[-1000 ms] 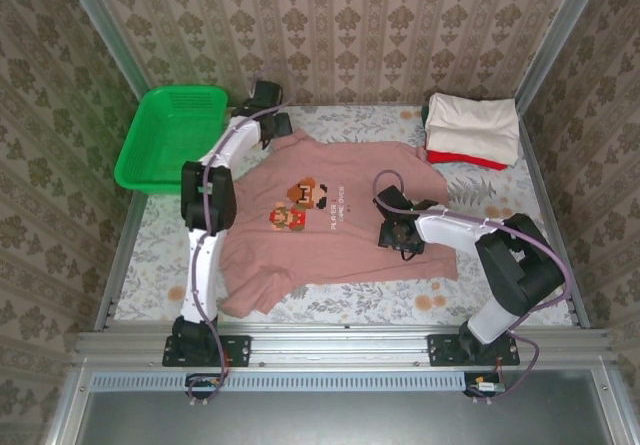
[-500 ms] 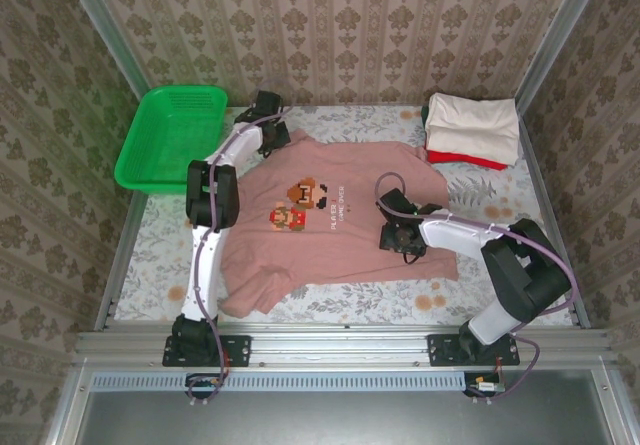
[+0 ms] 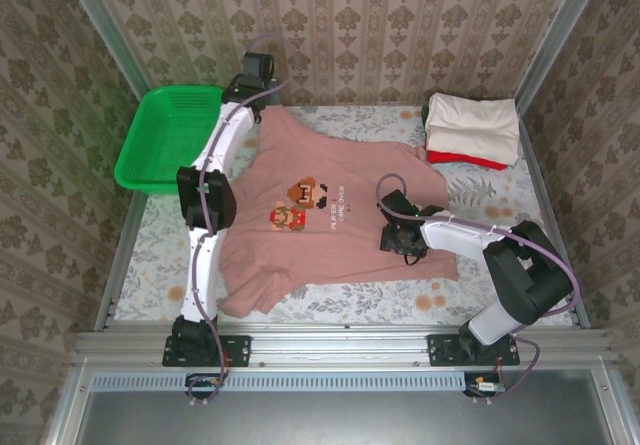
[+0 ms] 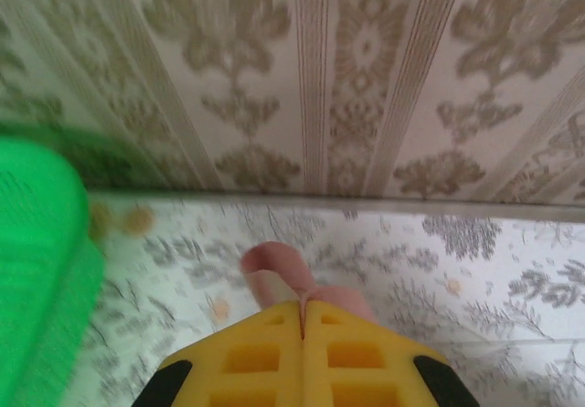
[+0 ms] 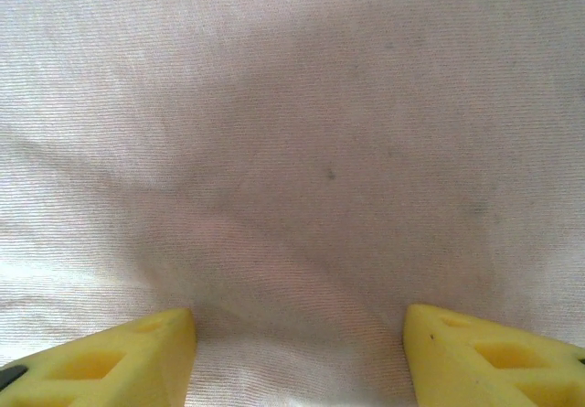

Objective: Fold and stack the t-shirts

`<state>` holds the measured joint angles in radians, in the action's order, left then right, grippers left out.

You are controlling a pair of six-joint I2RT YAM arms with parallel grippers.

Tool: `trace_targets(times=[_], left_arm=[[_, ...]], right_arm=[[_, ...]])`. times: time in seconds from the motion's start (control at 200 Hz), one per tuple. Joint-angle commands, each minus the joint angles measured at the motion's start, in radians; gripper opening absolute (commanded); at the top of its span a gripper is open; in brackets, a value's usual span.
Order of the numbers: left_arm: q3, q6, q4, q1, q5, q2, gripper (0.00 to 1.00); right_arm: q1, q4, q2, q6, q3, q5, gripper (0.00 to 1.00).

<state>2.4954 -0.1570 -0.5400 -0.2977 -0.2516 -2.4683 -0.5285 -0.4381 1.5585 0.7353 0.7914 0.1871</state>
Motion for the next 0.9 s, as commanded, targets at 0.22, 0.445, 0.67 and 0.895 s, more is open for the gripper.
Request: trace_targets(times=[0.22,0.445,0.67,0.895], left_arm=[[0.054,0.209,0.090,0.035,-0.138,-0.075,0.22],[0.162,0.144,-0.078,0.045,-0.028,-0.115,0.91],[-0.285,-0.009,-0.248,0.019,0.120,0.233,0.97],[-1.103,-0.248,0.049,-0.007,0.298,0.623,1.00]], right_arm=[[-0.007,-0.031,-0.001,-0.024,0.015,-0.010,0.63],[-0.007,-0.038,-0.011,-0.022,0.033,-0.008,0.64],[-0.008,-0.048,0.004,-0.058,0.096,0.015,0.64],[-0.008,-0.039,0.072,-0.076,0.176,0.017,0.64]])
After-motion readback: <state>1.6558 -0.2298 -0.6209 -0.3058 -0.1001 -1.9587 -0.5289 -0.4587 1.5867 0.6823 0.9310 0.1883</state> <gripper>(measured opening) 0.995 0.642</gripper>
